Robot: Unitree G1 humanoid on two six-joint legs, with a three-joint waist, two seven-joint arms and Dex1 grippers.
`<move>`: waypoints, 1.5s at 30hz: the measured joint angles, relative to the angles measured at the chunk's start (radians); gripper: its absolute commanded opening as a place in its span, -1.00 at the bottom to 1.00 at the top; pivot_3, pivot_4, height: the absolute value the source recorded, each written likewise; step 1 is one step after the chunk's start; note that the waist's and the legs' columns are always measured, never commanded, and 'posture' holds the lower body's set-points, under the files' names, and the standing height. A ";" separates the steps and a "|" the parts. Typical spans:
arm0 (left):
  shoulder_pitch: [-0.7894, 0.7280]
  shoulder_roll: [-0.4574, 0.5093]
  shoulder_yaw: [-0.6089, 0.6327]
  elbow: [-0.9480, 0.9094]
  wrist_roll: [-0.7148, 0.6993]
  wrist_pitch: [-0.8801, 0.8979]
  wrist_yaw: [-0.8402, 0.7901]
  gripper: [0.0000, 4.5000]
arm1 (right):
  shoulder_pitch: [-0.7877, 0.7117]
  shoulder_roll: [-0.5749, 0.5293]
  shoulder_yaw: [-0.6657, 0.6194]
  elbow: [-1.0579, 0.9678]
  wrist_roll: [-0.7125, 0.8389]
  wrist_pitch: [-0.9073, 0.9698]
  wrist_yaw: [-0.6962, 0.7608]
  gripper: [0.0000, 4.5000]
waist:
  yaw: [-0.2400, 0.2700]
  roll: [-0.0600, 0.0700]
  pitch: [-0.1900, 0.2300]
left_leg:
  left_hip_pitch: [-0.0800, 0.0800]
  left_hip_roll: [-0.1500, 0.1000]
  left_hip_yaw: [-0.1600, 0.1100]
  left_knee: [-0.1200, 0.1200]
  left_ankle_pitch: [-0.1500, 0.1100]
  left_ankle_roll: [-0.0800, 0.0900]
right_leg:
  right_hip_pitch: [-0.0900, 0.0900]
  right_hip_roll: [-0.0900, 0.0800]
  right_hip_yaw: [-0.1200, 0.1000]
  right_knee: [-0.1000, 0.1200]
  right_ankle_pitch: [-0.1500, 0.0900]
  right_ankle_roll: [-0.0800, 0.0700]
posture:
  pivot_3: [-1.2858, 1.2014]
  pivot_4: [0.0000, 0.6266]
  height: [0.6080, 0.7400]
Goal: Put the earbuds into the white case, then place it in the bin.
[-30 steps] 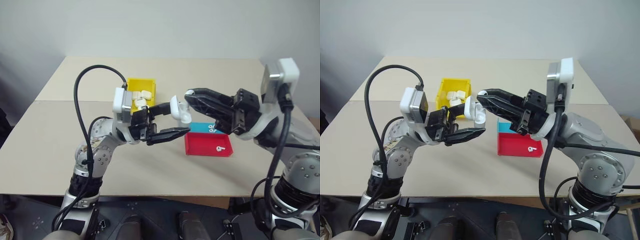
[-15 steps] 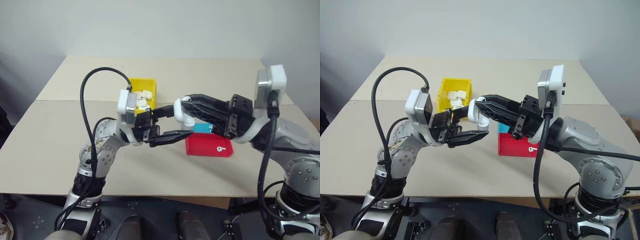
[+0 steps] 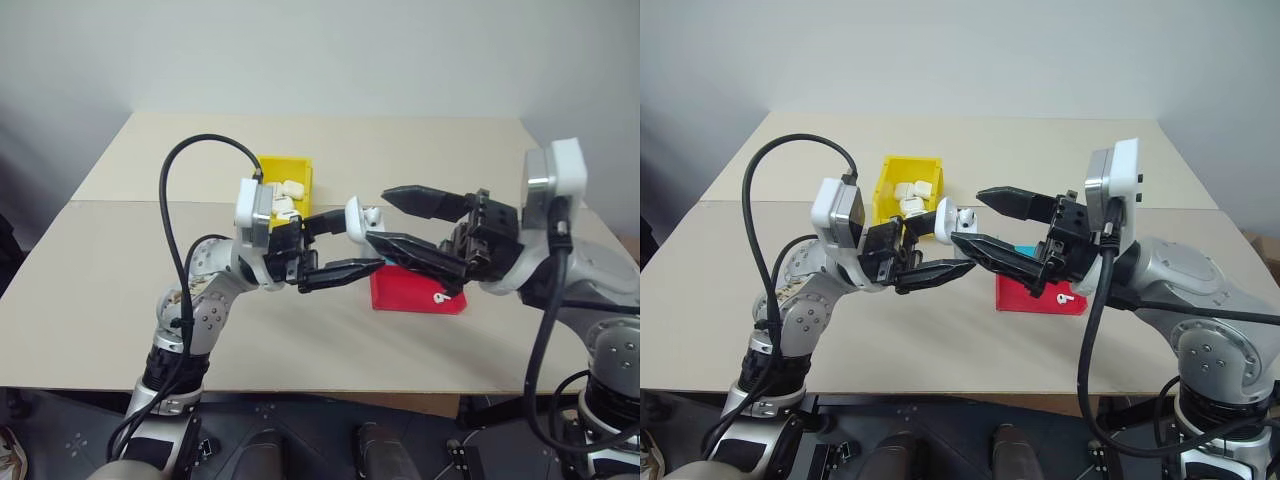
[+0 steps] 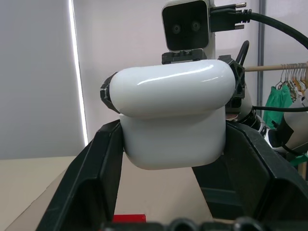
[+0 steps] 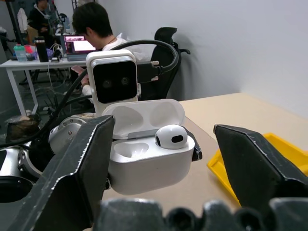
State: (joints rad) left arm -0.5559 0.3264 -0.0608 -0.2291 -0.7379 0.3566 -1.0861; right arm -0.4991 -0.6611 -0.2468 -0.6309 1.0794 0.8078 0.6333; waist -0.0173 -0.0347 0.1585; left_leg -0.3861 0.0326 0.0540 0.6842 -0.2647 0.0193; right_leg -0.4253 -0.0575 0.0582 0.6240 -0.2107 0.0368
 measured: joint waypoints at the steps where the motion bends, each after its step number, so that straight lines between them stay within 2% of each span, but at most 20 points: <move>1: 0.002 0.003 0.000 -0.003 0.003 0.000 0.006 0.27 | -0.011 -0.013 -0.001 0.021 -0.010 -0.007 0.005 0.75 | 0.000 0.000 0.000 | 0.000 0.000 0.000 0.000 0.000 0.000 | 0.000 0.000 0.000 0.000 0.000 0.000 | 0.03 -0.52 1.00; 4: 0.024 0.026 0.007 -0.018 0.010 0.000 0.020 0.27 | -0.055 -0.082 0.007 0.113 -0.087 -0.023 0.038 0.75 | 0.000 0.000 0.000 | 0.000 0.000 0.001 0.000 0.000 0.000 | 0.000 0.000 0.000 0.000 0.000 0.000 | 0.03 -0.52 1.00; 7: 0.053 0.038 0.021 -0.031 0.011 0.000 0.045 0.27 | -0.137 -0.165 0.084 0.246 -0.232 -0.054 0.086 0.75 | -0.001 0.000 0.000 | 0.000 0.000 0.002 0.000 0.000 0.000 | 0.000 0.000 0.000 0.000 0.000 0.000 | 0.03 -0.52 1.00; 10: 0.057 0.037 0.024 -0.043 0.011 0.003 0.071 0.27 | -0.237 -0.226 0.225 0.388 -0.400 -0.090 0.146 0.75 | -0.002 0.000 0.000 | 0.000 0.000 0.003 0.000 0.000 0.000 | -0.001 0.000 0.001 -0.001 0.000 0.000 | 0.03 -0.52 1.00; 12: 0.062 0.038 0.029 -0.058 0.010 0.003 0.085 0.27 | -0.349 -0.258 0.397 0.527 -0.590 -0.147 0.210 0.75 | -0.004 0.000 0.000 | 0.000 0.000 0.004 -0.001 0.000 0.000 | -0.001 0.000 0.001 -0.001 0.000 0.000 | 0.03 -0.52 1.00; 15: 0.065 0.036 0.032 -0.071 0.010 0.003 0.097 0.27 | -0.472 -0.255 0.614 0.728 -0.847 -0.265 0.301 0.75 | -0.004 0.000 0.000 | 0.000 0.000 0.005 -0.002 0.000 0.000 | -0.003 0.000 0.001 -0.002 0.000 0.000 | 0.03 -0.52 1.00; 20: 0.068 0.034 0.037 -0.078 0.010 0.001 0.110 0.27 | -0.617 -0.154 0.853 1.114 -1.184 -0.599 0.413 0.75 | -0.004 0.000 0.000 | -0.005 0.000 0.006 -0.004 0.000 0.000 | -0.007 0.000 0.002 -0.004 0.001 0.000 | 0.03 -0.52 1.00; 22: 0.072 0.030 0.036 -0.087 0.011 -0.002 0.115 0.27 | -0.678 -0.095 0.913 1.318 -1.290 -0.763 0.424 0.58 | -0.005 0.000 0.000 | -0.007 0.000 0.007 -0.004 0.000 0.000 | -0.010 -0.001 0.002 -0.003 0.001 0.000 | 0.03 -0.52 1.00; 23: 0.076 0.029 0.036 -0.092 0.011 -0.003 0.118 0.27 | -0.705 -0.075 0.931 1.408 -1.328 -0.831 0.434 0.49 | -0.004 0.000 0.000 | -0.009 0.000 0.007 -0.004 0.000 0.000 | -0.012 -0.001 0.002 -0.003 0.001 -0.001 | 0.03 -0.52 1.00; 26: 0.092 0.028 0.038 -0.107 0.011 -0.003 0.133 0.27 | -0.756 -0.043 0.947 1.589 -1.401 -0.983 0.457 0.05 | 0.000 0.000 0.000 | -0.011 0.000 0.006 -0.005 0.000 0.000 | -0.014 -0.002 0.002 -0.002 0.001 -0.001 | 0.03 -0.52 1.00; 34: 0.138 0.044 0.044 -0.162 0.011 -0.003 0.168 0.27 | -0.828 0.000 0.942 1.828 -1.511 -1.221 0.496 0.05 | -0.007 0.000 0.000 | -0.009 0.000 0.006 -0.005 0.000 -0.001 | -0.014 -0.002 0.002 0.000 0.001 -0.001 | 0.03 -0.52 1.00; 45: 0.164 0.058 0.045 -0.199 0.009 -0.002 0.213 0.27 | -0.820 0.059 0.926 1.918 -1.615 -1.279 0.359 0.05 | -0.029 0.001 0.000 | -0.004 0.000 0.004 -0.005 0.002 -0.003 | -0.012 -0.001 0.005 0.005 0.002 -0.002 | 0.03 -0.52 1.00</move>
State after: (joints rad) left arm -0.3916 0.3846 -0.0153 -0.4283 -0.7285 0.3548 -0.8730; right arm -1.3191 -0.6026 0.6789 1.2869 -0.5361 -0.4712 0.9923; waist -0.0463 -0.0342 0.1586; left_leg -0.3901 0.0323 0.0584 0.6795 -0.2629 0.0162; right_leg -0.4378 -0.0589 0.0634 0.6291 -0.2086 0.0346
